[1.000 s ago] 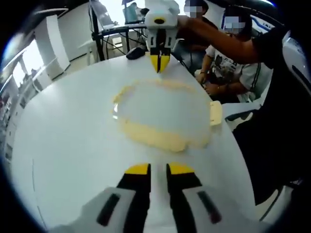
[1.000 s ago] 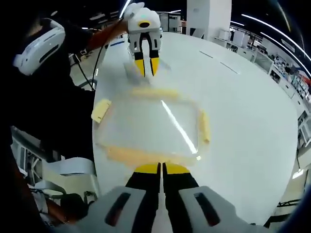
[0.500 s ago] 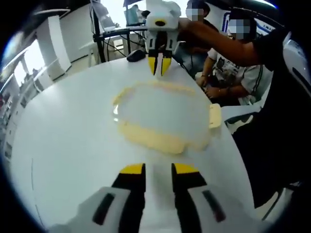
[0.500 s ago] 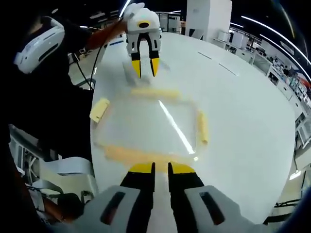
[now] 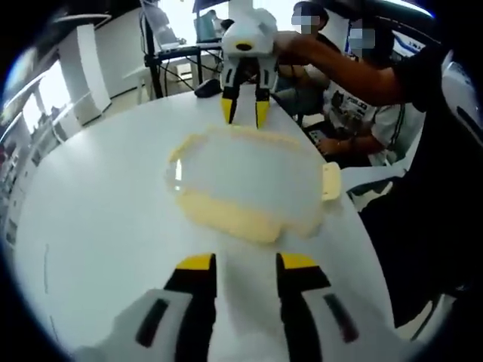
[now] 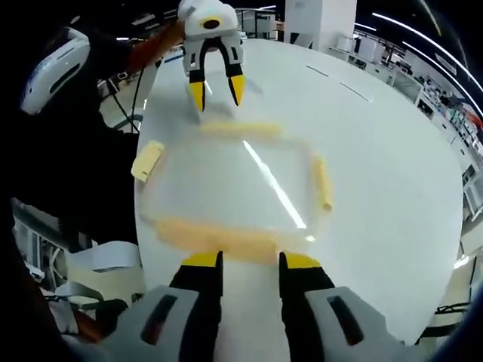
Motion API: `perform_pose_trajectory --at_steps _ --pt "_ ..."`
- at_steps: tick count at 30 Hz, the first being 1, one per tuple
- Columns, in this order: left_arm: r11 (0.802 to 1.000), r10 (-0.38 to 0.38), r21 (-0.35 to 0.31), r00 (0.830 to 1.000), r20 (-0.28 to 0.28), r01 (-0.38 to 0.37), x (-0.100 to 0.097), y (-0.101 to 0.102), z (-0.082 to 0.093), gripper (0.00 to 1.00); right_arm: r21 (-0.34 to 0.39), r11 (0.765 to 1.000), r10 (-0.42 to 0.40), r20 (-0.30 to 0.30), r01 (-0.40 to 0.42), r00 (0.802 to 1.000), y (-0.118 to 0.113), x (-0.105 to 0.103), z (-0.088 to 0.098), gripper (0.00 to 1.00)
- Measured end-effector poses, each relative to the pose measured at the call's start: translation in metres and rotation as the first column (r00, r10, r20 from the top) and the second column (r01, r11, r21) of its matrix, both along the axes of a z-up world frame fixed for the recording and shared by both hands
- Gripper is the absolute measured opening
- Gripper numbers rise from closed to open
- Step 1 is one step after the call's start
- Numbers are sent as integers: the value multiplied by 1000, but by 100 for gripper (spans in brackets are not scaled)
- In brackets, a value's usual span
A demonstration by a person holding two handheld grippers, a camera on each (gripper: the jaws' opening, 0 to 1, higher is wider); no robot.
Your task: Snap each plastic latch of the storage box into its locked position after aligning the lid with the box until every specified latch is closed and the lid sits flush.
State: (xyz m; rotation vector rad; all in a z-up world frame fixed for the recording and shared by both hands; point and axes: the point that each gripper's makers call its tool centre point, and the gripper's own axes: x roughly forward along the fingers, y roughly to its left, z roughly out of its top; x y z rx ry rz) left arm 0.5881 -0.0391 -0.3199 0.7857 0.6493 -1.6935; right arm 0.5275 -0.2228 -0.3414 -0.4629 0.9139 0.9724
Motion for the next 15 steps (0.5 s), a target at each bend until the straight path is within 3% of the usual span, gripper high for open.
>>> perform_pose_trajectory --at_steps 13,15 --pt "1000 -8 -9 1000 -15 8 0 -11 -9 27 17 1000 -11 -13 11 1000 3 -4 -1 28" --pt "1000 5 -21 1000 7 -5 6 -14 -9 26 22 1000 -16 -12 17 1000 3 -4 -1 28"
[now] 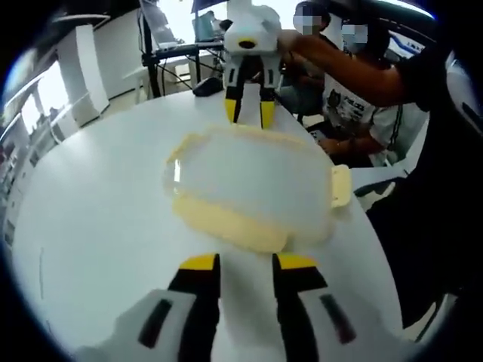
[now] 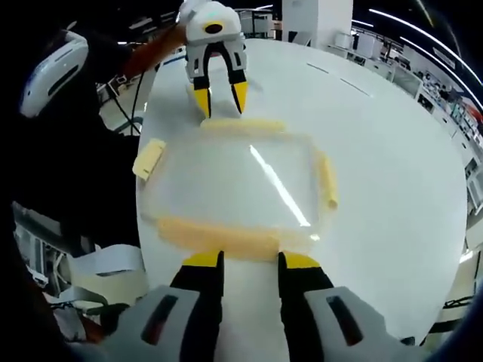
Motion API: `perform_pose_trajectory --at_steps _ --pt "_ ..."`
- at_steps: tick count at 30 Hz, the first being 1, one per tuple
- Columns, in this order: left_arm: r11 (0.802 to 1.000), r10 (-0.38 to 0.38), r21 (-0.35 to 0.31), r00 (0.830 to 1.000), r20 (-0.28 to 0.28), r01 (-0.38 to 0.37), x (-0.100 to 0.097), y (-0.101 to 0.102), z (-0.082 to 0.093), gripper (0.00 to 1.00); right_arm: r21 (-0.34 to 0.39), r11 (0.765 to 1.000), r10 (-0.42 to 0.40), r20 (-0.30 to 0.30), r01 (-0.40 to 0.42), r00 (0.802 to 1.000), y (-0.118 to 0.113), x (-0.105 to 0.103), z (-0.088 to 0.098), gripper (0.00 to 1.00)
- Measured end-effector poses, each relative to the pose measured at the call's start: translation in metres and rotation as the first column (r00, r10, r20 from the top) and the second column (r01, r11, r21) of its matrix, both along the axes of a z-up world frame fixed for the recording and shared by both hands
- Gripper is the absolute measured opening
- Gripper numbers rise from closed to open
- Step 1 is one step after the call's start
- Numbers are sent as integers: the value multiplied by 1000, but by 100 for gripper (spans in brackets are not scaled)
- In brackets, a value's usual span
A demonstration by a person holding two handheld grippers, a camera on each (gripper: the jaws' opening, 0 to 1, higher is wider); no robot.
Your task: Snap each plastic latch of the storage box into its locked position after aligning the lid with the box until every specified latch is closed and the lid sits flush.
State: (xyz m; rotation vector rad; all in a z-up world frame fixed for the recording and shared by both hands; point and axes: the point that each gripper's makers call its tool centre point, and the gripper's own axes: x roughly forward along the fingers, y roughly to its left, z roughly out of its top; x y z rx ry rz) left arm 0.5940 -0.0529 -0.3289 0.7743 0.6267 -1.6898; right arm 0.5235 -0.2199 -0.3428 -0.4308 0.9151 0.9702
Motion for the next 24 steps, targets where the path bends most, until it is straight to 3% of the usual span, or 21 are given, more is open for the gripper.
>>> perform_pose_trajectory --at_steps 20,24 --pt "1000 25 -4 1000 14 -24 9 -4 -1 24 16 993 -115 -12 115 993 -1 -3 -1 27" --pt "998 55 -12 998 22 -54 16 -5 -2 24 48 972 -229 -5 229 974 -3 1 0 24"
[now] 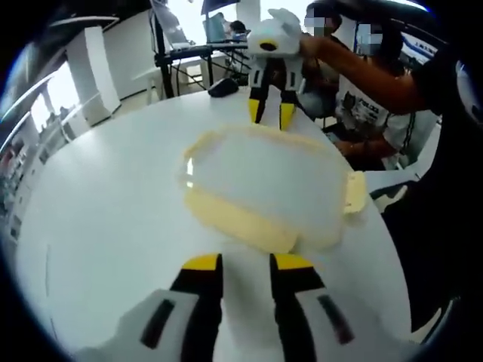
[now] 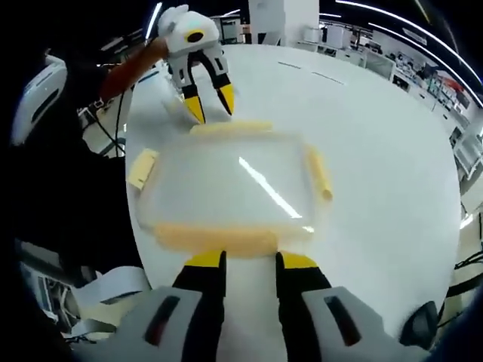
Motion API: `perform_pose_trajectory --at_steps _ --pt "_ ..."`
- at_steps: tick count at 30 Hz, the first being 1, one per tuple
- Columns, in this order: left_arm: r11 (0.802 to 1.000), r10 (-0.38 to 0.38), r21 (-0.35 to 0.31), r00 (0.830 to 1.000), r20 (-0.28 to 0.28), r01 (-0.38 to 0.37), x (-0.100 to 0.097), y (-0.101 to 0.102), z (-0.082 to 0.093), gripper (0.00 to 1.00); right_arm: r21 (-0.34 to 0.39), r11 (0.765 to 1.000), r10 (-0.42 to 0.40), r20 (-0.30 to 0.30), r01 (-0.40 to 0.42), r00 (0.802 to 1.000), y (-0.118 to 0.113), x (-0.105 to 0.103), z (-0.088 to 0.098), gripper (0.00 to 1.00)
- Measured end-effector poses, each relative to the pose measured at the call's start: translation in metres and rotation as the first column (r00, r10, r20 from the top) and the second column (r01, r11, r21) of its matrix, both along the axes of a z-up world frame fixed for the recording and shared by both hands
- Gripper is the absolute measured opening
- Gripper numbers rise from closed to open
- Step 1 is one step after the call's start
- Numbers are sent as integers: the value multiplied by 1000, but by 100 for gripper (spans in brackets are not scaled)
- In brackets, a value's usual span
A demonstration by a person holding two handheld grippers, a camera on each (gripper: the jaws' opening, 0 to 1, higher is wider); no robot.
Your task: Snap each plastic latch of the storage box into its locked position after aligning the lid with the box until every specified latch is closed and the lid sits flush.
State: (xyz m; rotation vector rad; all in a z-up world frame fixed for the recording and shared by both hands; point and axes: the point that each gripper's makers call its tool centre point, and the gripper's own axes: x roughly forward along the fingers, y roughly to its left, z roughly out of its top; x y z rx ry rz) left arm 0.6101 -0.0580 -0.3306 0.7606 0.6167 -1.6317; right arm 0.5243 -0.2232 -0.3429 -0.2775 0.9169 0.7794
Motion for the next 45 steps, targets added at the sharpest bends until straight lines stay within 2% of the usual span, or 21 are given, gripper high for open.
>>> perform_pose_trajectory --at_steps 2,4,10,18,29,35,45 --pt "1000 9 -5 1000 0 -9 1 -1 0 24 3 1000 -8 5 8 1000 0 -2 -1 20" --pt "1000 19 -12 1000 -1 -19 3 -2 0 24 2 1000 -5 18 5 1000 1 -3 -2 20" --pt "999 34 -28 999 5 -34 5 -6 0 24 -2 1000 -6 32 6 999 7 -8 -2 24" --pt "997 61 -49 998 11 -60 10 -13 0 24 8 1000 10 27 -11 1000 20 -18 -3 24" --pt "991 94 -101 995 16 -92 16 -27 7 24 1 996 84 4 -84 996 52 -43 -2 24" --pt "989 104 -110 994 16 -102 18 -32 8 23 -10 993 117 -11 -117 993 57 -54 -1 24" --pt "983 127 -135 992 26 -122 28 -42 12 23 1 976 218 -32 -218 975 83 -74 4 24"
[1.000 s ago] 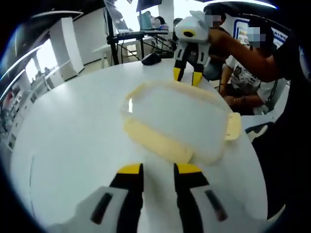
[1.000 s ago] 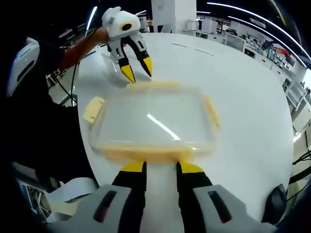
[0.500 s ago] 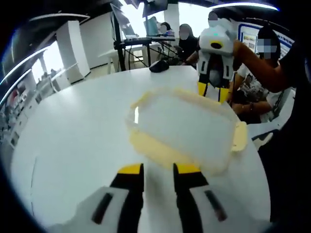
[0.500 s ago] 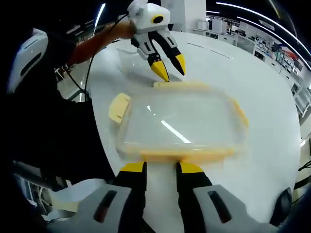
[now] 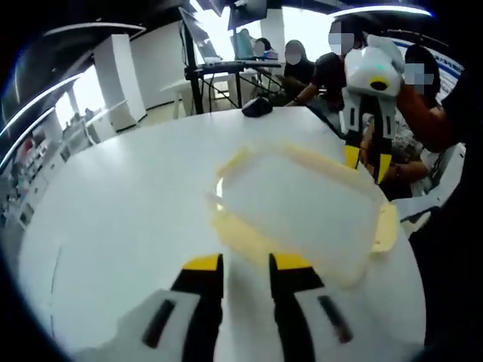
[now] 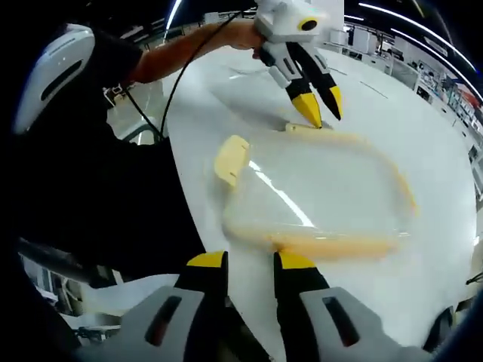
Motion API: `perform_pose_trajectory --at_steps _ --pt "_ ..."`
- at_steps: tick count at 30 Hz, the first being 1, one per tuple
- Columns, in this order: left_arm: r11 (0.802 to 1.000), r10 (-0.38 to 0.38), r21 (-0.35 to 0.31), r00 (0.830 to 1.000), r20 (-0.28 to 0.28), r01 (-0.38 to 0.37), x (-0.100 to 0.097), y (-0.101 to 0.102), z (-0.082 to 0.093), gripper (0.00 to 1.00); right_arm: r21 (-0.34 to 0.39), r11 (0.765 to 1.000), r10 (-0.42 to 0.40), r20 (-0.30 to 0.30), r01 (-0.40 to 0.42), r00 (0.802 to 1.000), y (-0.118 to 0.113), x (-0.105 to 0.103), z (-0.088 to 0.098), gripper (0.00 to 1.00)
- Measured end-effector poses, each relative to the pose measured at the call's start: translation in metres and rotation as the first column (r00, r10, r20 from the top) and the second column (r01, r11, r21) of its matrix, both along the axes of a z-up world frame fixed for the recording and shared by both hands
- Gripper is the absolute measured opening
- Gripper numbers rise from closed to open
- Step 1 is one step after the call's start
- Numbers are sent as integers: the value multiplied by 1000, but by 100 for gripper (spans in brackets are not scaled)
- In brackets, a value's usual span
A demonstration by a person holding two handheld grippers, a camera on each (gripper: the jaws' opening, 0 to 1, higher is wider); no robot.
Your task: Snap each plastic latch of the storage box into its locked position after aligning the lid with the box until every specified latch is closed and the lid sits flush.
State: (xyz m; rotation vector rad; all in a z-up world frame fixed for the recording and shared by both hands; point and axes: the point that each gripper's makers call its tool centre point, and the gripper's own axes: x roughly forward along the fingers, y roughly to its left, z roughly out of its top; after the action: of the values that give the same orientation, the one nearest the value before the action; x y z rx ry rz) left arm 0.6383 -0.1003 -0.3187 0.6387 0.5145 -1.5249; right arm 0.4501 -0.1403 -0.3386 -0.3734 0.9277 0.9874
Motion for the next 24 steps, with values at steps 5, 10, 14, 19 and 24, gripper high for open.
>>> perform_pose_trajectory --at_steps 5,10,14,19,24 --pt "1000 2 -1 1000 13 -2 5 -8 2 23 5 999 43 4 -43 999 13 -2 3 24" --pt "1000 -2 -3 1000 19 2 9 -14 2 23 10 996 89 6 -89 996 26 -3 3 24" --pt "1000 -3 -4 1000 21 3 11 -18 2 23 14 992 123 7 -123 992 36 -4 3 23" --pt "1000 -12 -7 1000 26 12 -11 -19 4 25 37 985 165 35 -166 986 53 2 5 24" --pt "1000 -10 28 999 48 8 -8 -12 -3 25 67 979 189 74 -194 979 70 11 8 24"
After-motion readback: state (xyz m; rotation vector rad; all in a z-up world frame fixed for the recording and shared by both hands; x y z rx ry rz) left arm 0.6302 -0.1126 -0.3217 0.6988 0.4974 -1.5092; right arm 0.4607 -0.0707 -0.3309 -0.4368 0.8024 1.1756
